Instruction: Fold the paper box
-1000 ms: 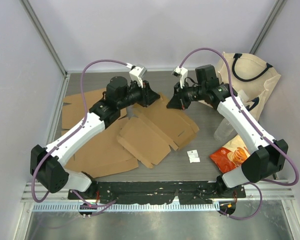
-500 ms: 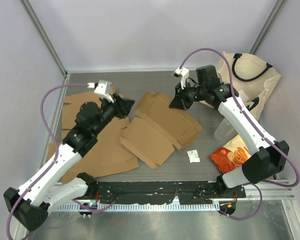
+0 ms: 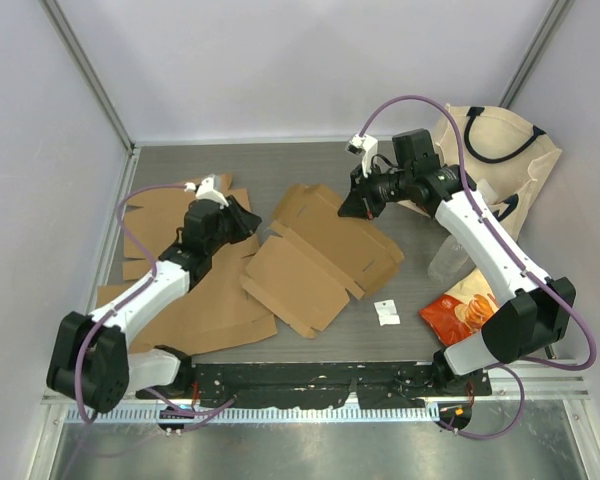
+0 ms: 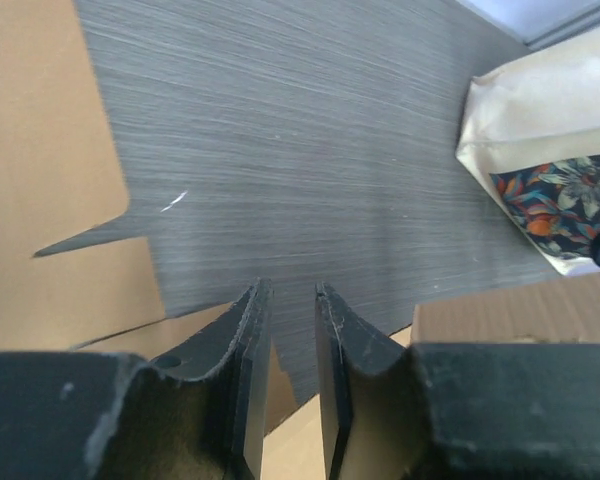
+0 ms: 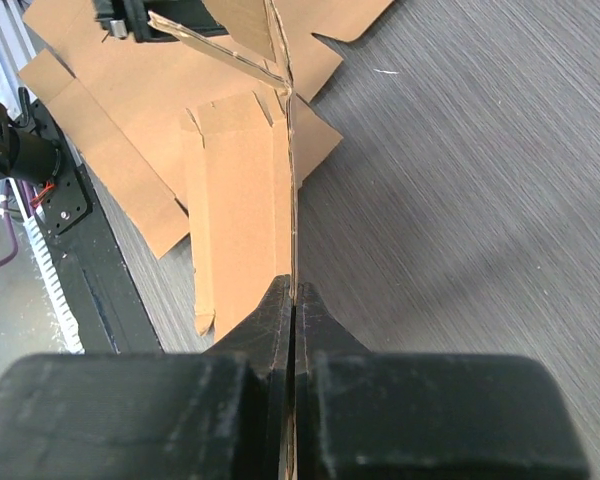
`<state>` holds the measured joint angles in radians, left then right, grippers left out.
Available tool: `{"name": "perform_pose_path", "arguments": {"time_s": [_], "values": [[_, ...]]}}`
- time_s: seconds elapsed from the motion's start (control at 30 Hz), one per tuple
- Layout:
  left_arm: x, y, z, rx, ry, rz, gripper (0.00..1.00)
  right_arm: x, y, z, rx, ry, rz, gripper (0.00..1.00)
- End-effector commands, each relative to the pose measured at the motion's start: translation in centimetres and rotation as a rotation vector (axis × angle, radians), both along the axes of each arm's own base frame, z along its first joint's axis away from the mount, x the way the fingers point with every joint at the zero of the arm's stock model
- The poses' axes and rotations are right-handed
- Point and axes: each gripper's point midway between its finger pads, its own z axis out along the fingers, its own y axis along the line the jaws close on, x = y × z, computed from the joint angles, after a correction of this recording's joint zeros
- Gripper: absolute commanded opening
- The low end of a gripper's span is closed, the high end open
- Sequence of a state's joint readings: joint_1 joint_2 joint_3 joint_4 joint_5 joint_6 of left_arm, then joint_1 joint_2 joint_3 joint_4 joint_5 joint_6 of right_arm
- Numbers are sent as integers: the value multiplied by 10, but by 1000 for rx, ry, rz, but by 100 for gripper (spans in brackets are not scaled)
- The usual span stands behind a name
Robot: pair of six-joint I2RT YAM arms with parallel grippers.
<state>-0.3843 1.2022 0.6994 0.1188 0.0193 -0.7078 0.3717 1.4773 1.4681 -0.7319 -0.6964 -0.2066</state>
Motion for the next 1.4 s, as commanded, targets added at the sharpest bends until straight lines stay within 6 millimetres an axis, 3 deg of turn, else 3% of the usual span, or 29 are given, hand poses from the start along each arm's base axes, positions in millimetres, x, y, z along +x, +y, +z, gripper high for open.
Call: {"name": "perform_pose_path", "arguments": {"time_s": [0.0, 0.2, 0.47, 0.6, 0.77, 0.9, 1.1, 1.27, 1.37], "values": [[20, -34, 42, -176, -85, -135, 25, 3, 5, 22, 44, -54, 20, 1], [16, -59, 30, -262, -37, -251, 17, 13, 5, 21, 32, -58, 1, 1], [-3, -86, 18, -305, -2, -309, 14, 24, -1, 14, -5, -59, -68, 1], [-10, -99, -4, -286, 31, -301, 14, 31, -11, 7, -54, -67, -134, 1], [-7, -111, -26, -339, 73, -302, 14, 24, -16, -7, -95, -66, -119, 1], [-4, -110, -34, -349, 71, -284, 15, 21, -20, -27, -137, -79, -104, 1], [-17, -87, -14, -259, -65, -264, 24, 18, -24, -50, -174, -134, -82, 1], [-26, -59, -3, -184, -140, -185, 26, 21, -28, -57, -205, -201, -60, 1], [-19, -52, -1, -153, -134, -143, 28, 23, -33, -58, -234, -248, -53, 1]]}}
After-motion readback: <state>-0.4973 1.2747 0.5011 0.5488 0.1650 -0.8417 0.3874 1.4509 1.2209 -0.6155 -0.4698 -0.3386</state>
